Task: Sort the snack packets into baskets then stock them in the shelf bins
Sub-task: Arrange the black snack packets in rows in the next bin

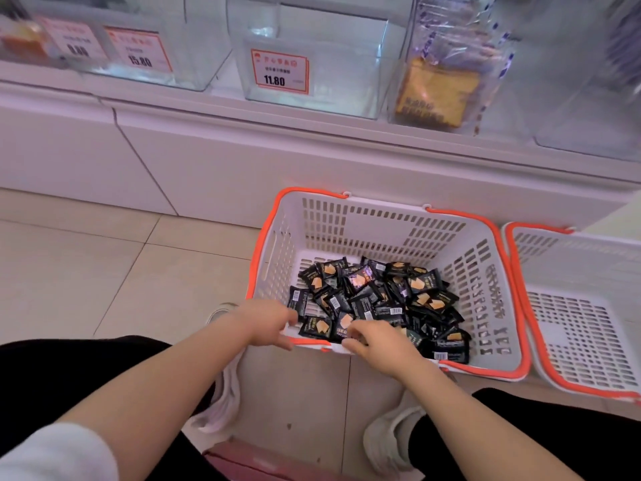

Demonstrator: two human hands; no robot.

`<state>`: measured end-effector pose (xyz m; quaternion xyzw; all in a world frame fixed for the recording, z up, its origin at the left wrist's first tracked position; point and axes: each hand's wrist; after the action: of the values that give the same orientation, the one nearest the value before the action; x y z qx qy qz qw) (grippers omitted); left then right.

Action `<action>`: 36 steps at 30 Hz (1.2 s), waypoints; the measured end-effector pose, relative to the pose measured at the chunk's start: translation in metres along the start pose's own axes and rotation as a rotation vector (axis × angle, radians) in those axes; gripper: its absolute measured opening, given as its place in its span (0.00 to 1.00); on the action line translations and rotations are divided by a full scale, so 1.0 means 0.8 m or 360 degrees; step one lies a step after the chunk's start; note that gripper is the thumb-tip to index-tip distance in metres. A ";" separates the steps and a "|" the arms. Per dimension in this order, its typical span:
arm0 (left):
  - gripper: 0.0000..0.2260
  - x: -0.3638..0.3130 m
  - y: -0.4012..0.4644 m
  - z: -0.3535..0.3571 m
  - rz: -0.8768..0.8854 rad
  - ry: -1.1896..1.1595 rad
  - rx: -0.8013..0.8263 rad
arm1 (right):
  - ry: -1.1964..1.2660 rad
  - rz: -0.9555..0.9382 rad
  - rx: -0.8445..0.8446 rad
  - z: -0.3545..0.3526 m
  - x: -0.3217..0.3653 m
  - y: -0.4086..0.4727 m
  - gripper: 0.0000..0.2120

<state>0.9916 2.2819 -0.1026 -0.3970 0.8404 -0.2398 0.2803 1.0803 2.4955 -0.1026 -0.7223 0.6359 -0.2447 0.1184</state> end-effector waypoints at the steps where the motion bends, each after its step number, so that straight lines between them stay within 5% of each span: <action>1: 0.18 -0.002 0.002 -0.017 0.0002 -0.0042 -0.0115 | 0.0011 0.0022 -0.0103 -0.016 -0.001 0.003 0.14; 13: 0.18 0.007 -0.024 -0.322 0.0304 0.0190 -0.1750 | -0.0603 -0.0188 -0.1573 -0.313 0.015 0.075 0.24; 16: 0.19 0.014 -0.020 -0.368 0.0372 0.0367 -0.2006 | -0.0782 -0.0118 -0.1692 -0.355 0.026 0.110 0.27; 19: 0.20 0.024 0.003 -0.396 0.0206 0.0393 -0.1775 | -0.0872 -0.0030 -0.1473 -0.385 0.027 0.139 0.26; 25: 0.14 0.050 0.036 -0.414 -0.0168 0.0570 -0.1424 | -0.0920 0.0177 -0.1038 -0.412 0.013 0.169 0.07; 30: 0.10 0.056 0.021 -0.432 -0.0086 0.0459 -0.1618 | -0.0773 0.0138 -0.1213 -0.433 0.017 0.158 0.01; 36: 0.16 0.035 -0.033 -0.393 0.0082 0.0626 -0.1704 | -0.0684 -0.0004 -0.1356 -0.404 0.020 0.102 0.08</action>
<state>0.7830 2.3013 0.1349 -0.4109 0.8906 0.1569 -0.1160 0.8486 2.5116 0.1370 -0.7416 0.6398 0.1927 -0.0598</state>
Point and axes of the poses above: each hand's wrist, its own y-axis towards the middle knuckle, its own z-axis out of the palm, x = y × z, and after that the axes turned 12 degrees about -y, right-handed
